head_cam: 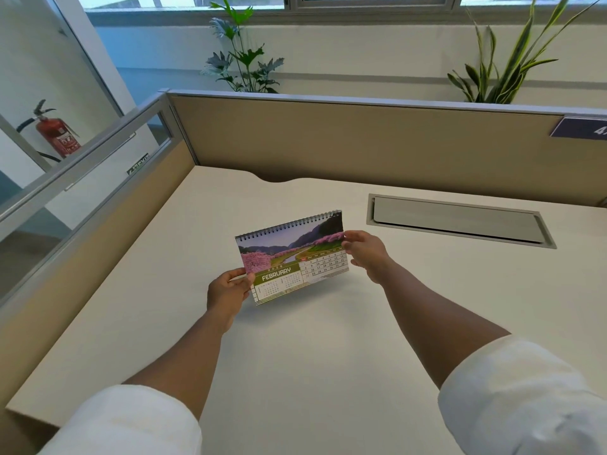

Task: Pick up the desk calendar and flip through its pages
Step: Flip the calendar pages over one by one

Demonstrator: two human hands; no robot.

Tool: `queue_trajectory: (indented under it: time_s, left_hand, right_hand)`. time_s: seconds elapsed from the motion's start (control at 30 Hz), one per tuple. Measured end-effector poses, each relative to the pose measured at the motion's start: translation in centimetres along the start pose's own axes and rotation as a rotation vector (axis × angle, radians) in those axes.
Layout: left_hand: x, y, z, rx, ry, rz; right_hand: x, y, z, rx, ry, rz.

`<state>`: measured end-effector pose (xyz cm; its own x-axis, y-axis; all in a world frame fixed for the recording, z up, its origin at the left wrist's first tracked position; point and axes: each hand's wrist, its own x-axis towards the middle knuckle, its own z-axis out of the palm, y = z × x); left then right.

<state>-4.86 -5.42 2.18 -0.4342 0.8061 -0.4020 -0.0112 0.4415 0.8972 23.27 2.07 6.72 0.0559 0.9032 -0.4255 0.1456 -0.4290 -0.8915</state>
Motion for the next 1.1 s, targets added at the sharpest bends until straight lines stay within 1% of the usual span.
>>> queue_trajectory:
  time_s: [0.2, 0.27, 0.37, 0.5, 0.57, 0.67, 0.7, 0.8, 0.9, 1.1]
  left_hand:
    - [0.0, -0.1, 0.1, 0.021, -0.003, 0.011]
    - [-0.2, -0.1, 0.1, 0.011, 0.004, 0.011]
    - [-0.6, -0.1, 0.1, -0.036, 0.022, -0.002]
    - [-0.9, 0.1, 0.1, -0.052, 0.024, 0.004]
    - [-0.9, 0.1, 0.1, -0.044, 0.039, 0.008]
    - [-1.0, 0.1, 0.0, -0.034, 0.056, -0.006]
    - [-1.0, 0.2, 0.0, -0.038, 0.056, -0.007]
    - [-1.0, 0.4, 0.0, -0.1, 0.052, -0.016]
    - [-1.0, 0.3, 0.3, -0.076, 0.03, -0.011]
    - [-1.4, 0.3, 0.1, -0.047, -0.014, 0.019]
  right_hand:
    - [0.2, 0.5, -0.1, -0.05, 0.044, -0.048]
    - [0.3, 0.6, -0.3, -0.052, 0.024, -0.05]
    - [0.0, 0.6, -0.5, -0.05, -0.053, -0.042]
    - [-0.7, 0.4, -0.7, 0.053, -0.112, 0.022]
    - [-0.8, 0.3, -0.8, 0.113, -0.193, 0.029]
    - [-0.8, -0.2, -0.9, 0.217, -0.359, 0.003]
    - [-0.8, -0.5, -0.8, 0.258, -0.386, -0.002]
    - [-0.8, -1.7, -0.5, 0.38, -0.369, -0.006]
    - [-0.5, -2.8, -0.3, 0.473, -0.365, -0.043]
    - [-0.5, -4.0, 0.1, 0.502, -0.371, -0.073]
